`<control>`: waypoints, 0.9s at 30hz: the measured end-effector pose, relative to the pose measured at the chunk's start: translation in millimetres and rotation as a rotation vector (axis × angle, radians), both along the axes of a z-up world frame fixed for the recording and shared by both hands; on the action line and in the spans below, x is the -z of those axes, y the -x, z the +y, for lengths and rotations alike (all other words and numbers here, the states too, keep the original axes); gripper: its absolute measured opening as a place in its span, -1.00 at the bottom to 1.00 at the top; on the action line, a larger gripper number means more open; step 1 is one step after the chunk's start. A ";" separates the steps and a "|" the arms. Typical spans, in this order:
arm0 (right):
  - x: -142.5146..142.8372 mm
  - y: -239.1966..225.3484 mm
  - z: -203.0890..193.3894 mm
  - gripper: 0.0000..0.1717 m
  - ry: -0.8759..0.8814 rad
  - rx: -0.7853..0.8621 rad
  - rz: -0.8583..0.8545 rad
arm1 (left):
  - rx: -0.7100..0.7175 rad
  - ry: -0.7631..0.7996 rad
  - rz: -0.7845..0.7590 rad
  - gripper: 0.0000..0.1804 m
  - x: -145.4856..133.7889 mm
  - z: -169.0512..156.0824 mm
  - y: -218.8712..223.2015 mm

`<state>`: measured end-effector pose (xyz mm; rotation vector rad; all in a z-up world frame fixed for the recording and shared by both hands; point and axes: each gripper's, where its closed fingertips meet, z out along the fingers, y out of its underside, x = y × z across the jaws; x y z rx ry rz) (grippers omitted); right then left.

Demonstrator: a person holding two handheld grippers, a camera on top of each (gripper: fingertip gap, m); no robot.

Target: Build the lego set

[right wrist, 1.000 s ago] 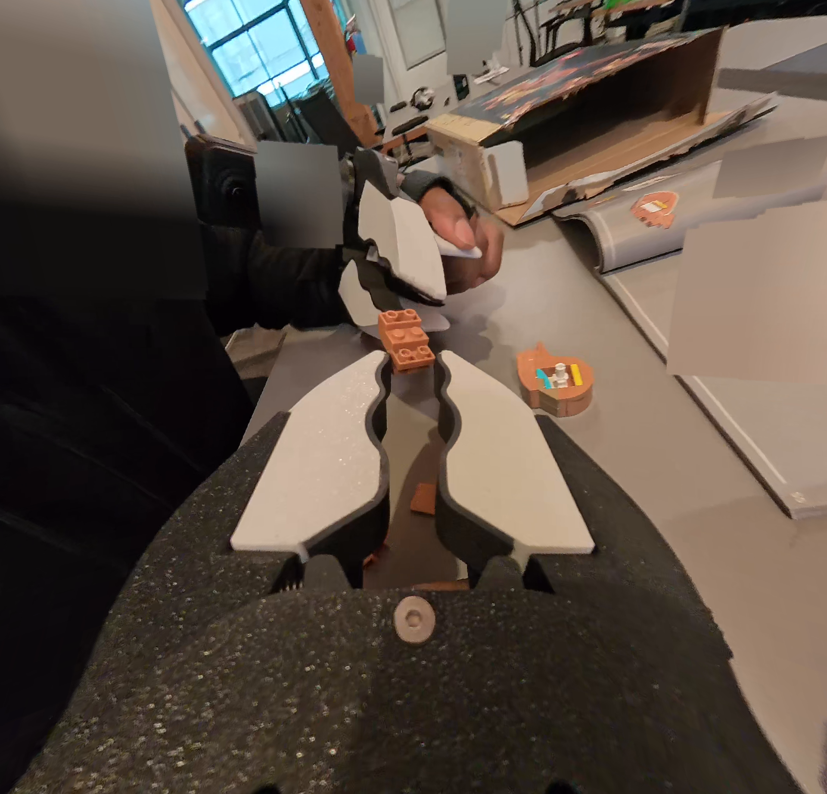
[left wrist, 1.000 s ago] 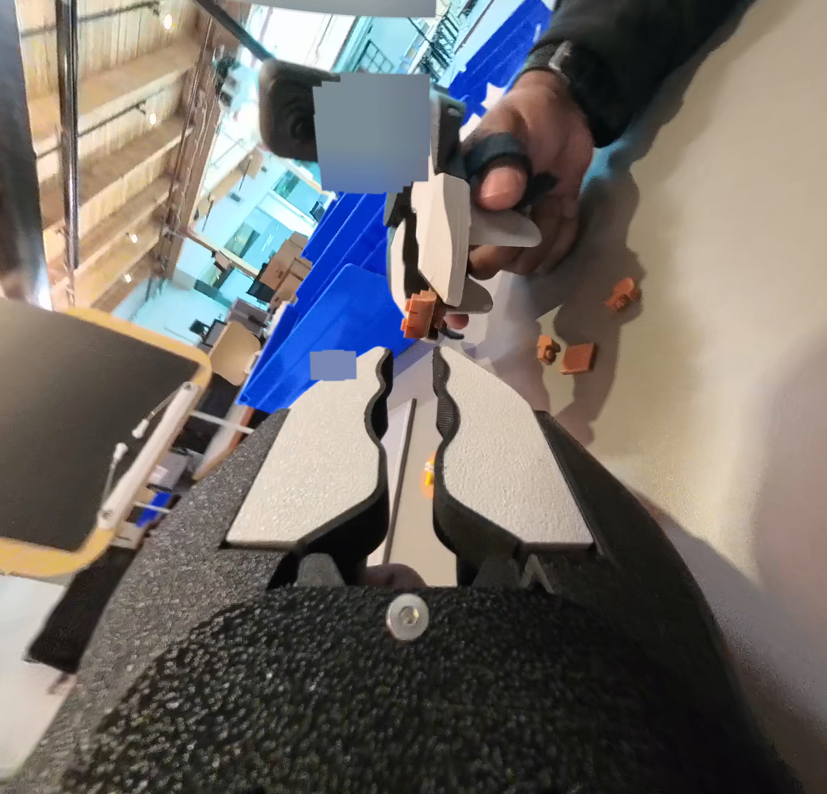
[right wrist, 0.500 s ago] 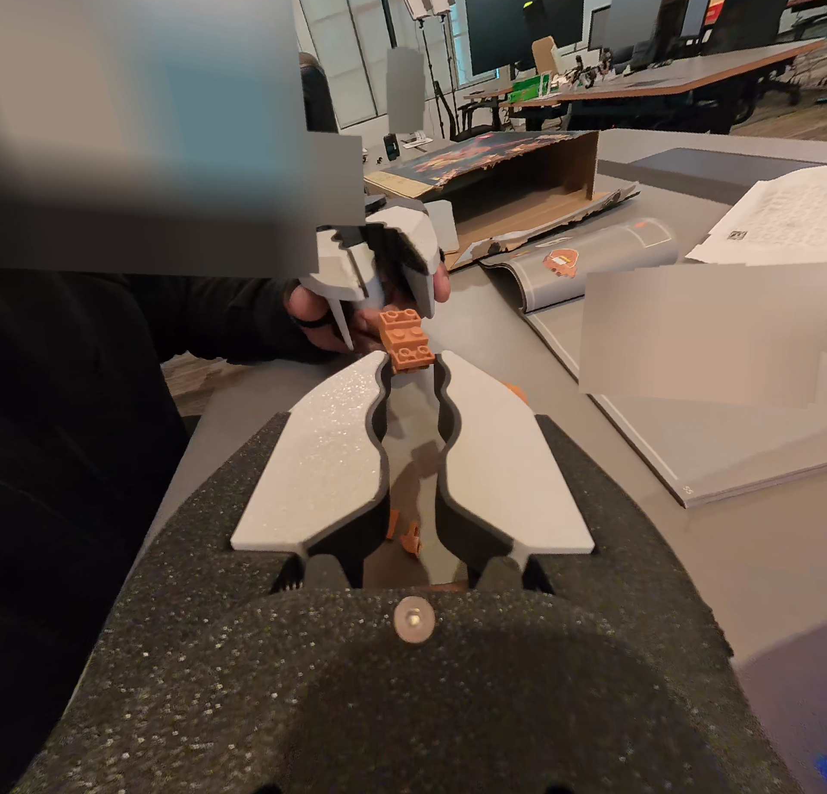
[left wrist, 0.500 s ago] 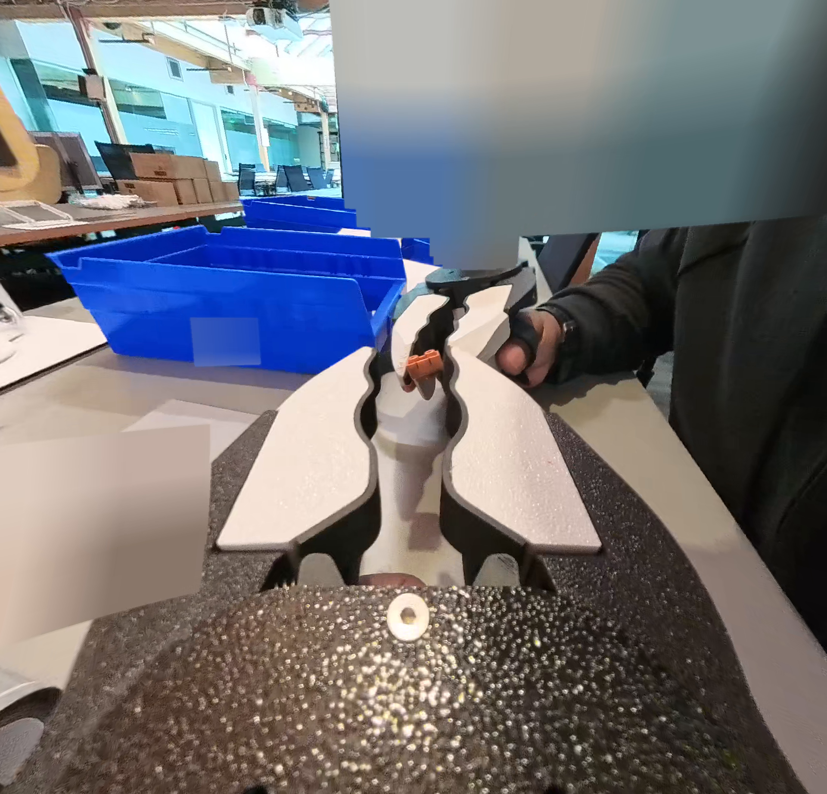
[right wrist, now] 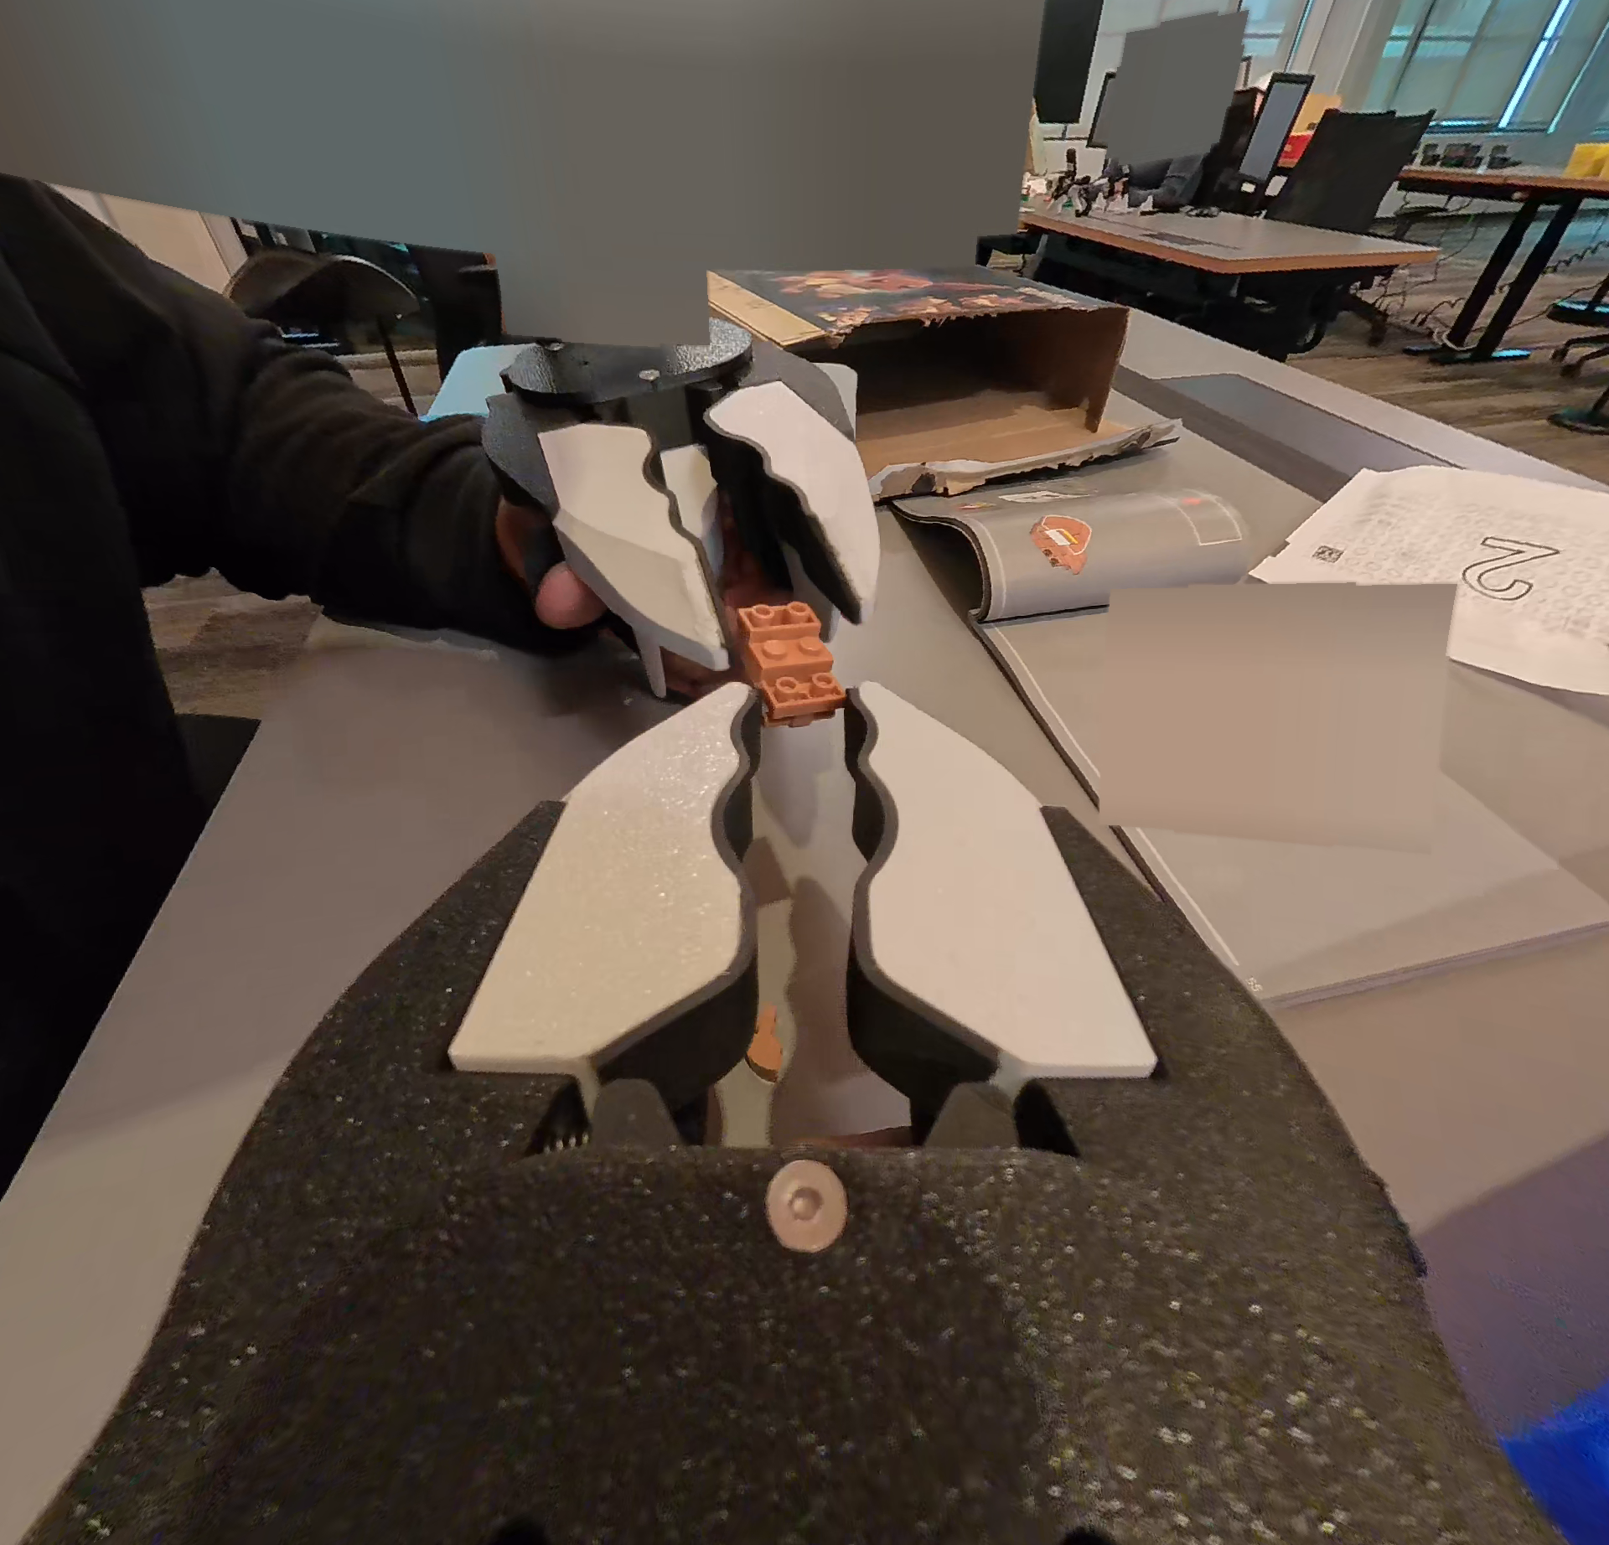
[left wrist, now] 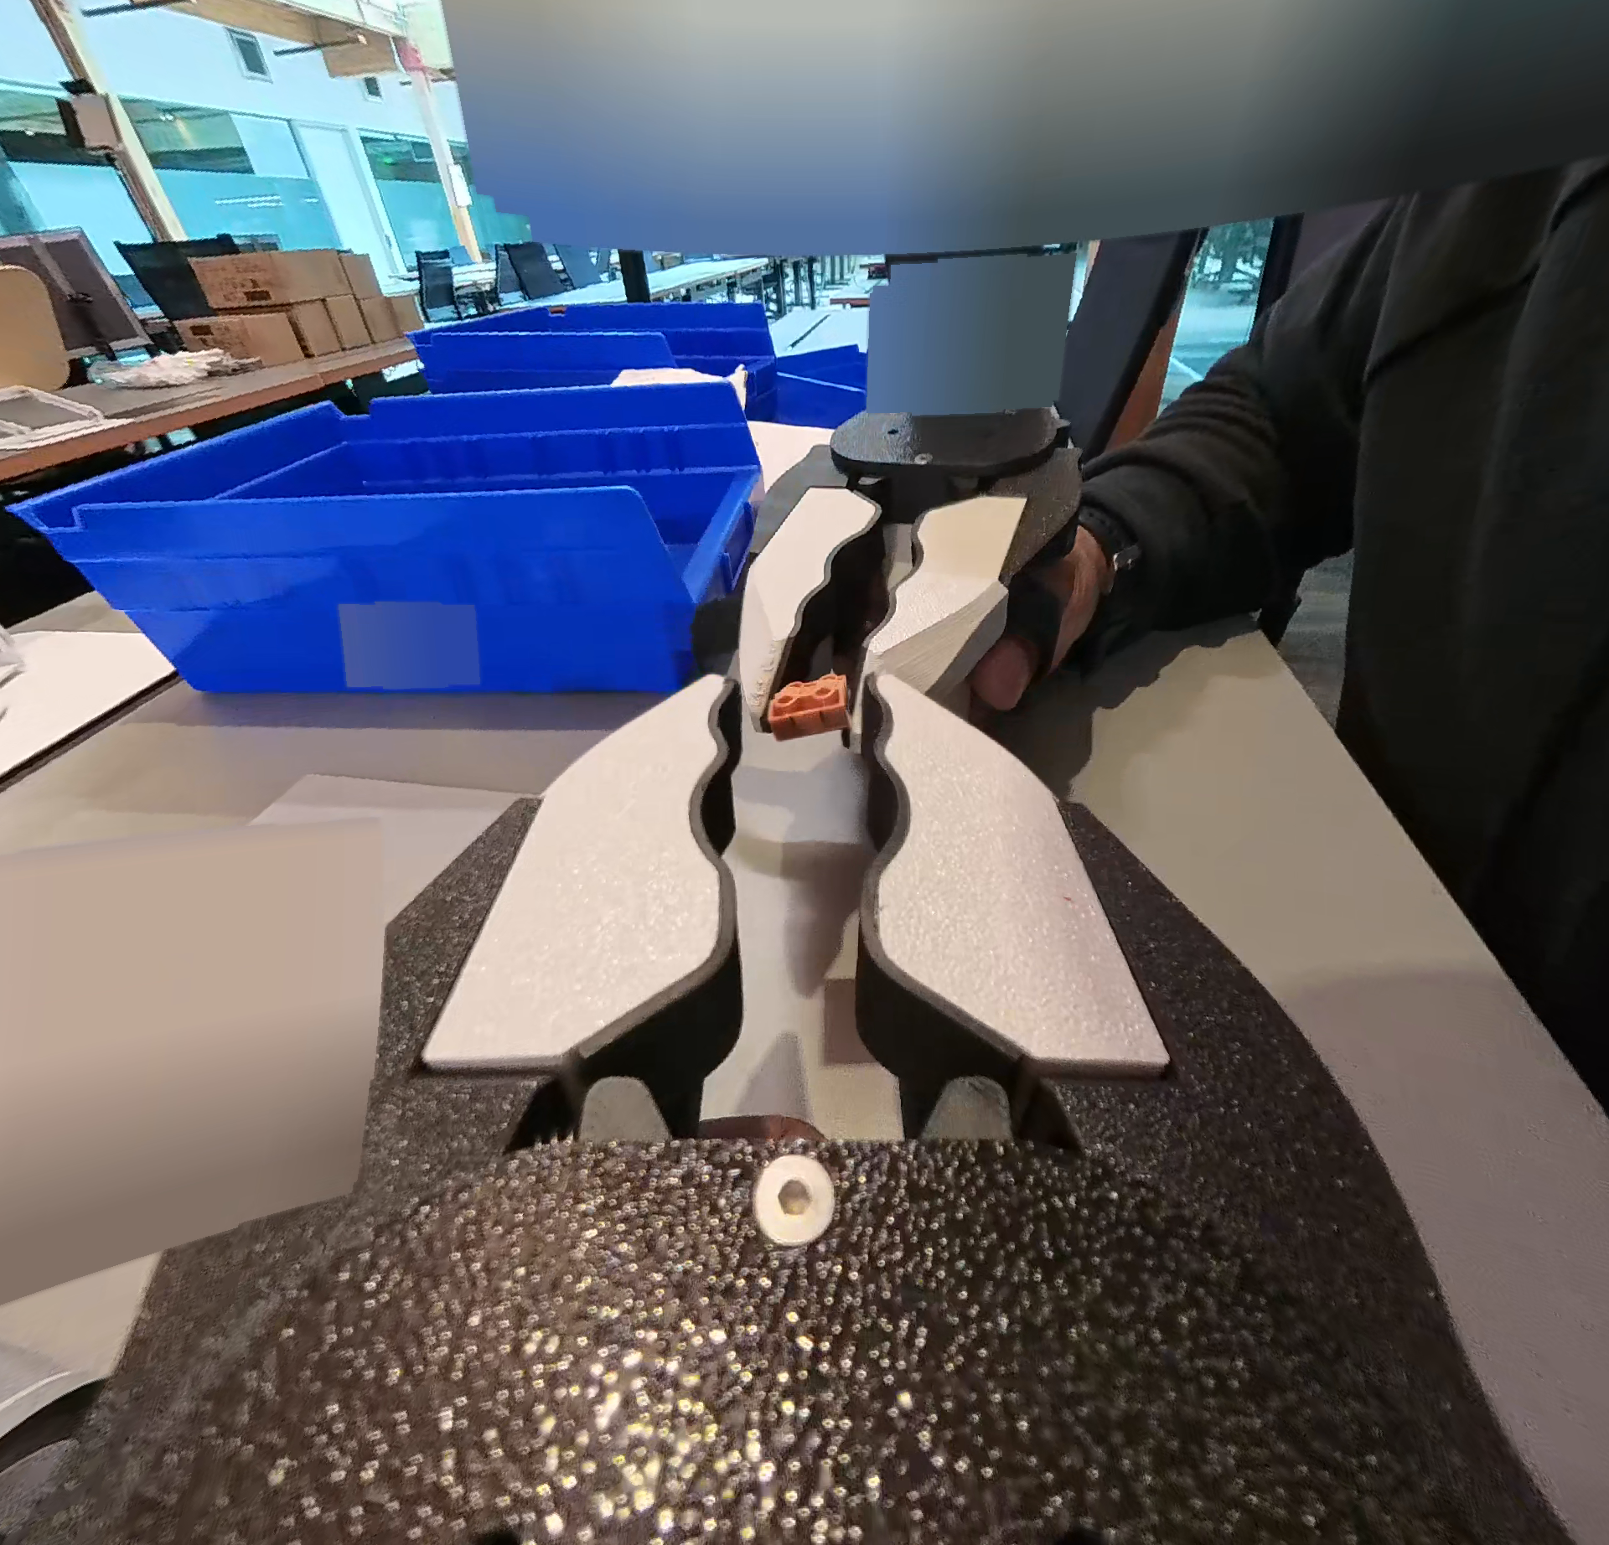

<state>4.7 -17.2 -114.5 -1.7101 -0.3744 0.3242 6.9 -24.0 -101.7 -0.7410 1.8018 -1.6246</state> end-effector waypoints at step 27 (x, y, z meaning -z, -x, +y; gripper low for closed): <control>62.2 -13.7 -41.5 -0.76 0.461 -0.169 -0.312 | 0.019 -0.268 0.058 -0.81 32.1 9.6 1.1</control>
